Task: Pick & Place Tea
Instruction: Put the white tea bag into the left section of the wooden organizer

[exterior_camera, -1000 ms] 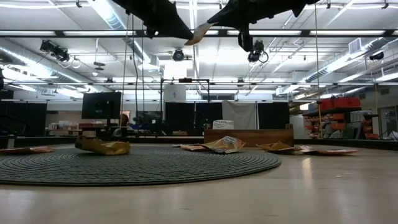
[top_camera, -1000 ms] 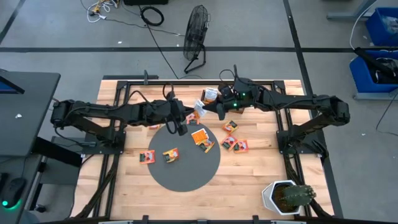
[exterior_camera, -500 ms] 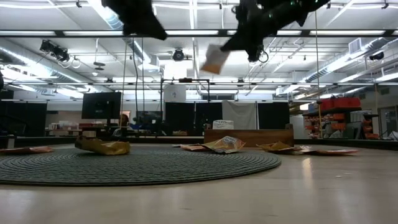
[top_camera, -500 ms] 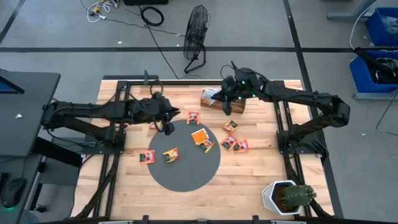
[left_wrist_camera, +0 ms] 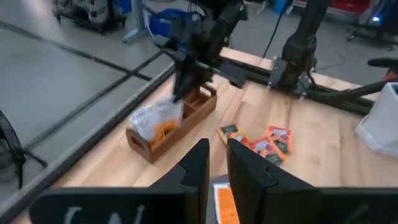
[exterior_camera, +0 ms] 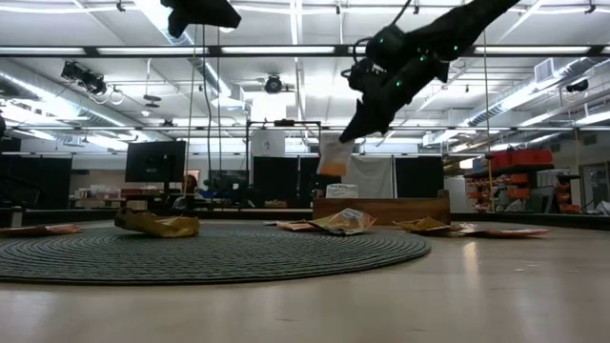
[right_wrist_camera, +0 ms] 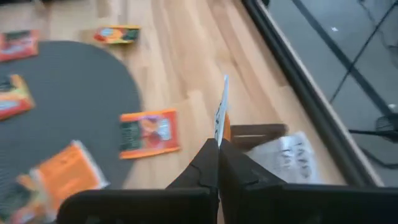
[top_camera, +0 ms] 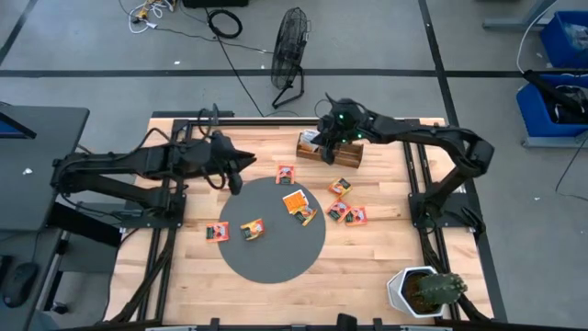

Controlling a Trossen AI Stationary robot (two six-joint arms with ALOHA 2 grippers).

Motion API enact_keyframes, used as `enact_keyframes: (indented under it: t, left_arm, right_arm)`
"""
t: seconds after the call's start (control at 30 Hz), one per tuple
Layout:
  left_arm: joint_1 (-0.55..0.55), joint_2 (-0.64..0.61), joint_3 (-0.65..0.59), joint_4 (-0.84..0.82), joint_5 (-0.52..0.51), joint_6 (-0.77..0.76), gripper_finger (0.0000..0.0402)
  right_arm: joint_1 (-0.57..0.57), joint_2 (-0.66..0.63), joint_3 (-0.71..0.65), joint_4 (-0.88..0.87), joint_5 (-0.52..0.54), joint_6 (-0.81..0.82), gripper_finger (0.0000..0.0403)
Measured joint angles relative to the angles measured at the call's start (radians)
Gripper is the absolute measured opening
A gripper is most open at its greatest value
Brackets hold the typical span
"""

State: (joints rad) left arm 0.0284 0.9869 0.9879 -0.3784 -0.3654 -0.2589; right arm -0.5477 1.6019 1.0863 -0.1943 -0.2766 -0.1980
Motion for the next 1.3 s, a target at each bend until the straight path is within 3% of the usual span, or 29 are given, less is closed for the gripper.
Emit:
enact_keyframes:
  t: [0.17,0.4,0.93,1.3]
  left_arm:
    - [0.000,-0.013,0.000,0.008,0.049,-0.058,0.0060]
    - [0.000,-0.014,0.001,0.013,0.133,-0.131,0.0060]
    - [0.000,-0.013,0.001,0.015,0.134,-0.158,0.0060]
    - [0.000,-0.012,0.001,0.015,0.134,-0.150,0.0060]
  right_arm:
    - [-0.041,0.035,0.000,-0.002,0.043,-0.100,0.0000]
    - [-0.096,0.061,0.000,0.001,-0.017,-0.159,0.0000]
    - [-0.090,0.155,0.000,0.041,-0.075,-0.178,0.0000]
    - [-0.091,0.179,0.000,0.049,-0.021,-0.206,0.0000]
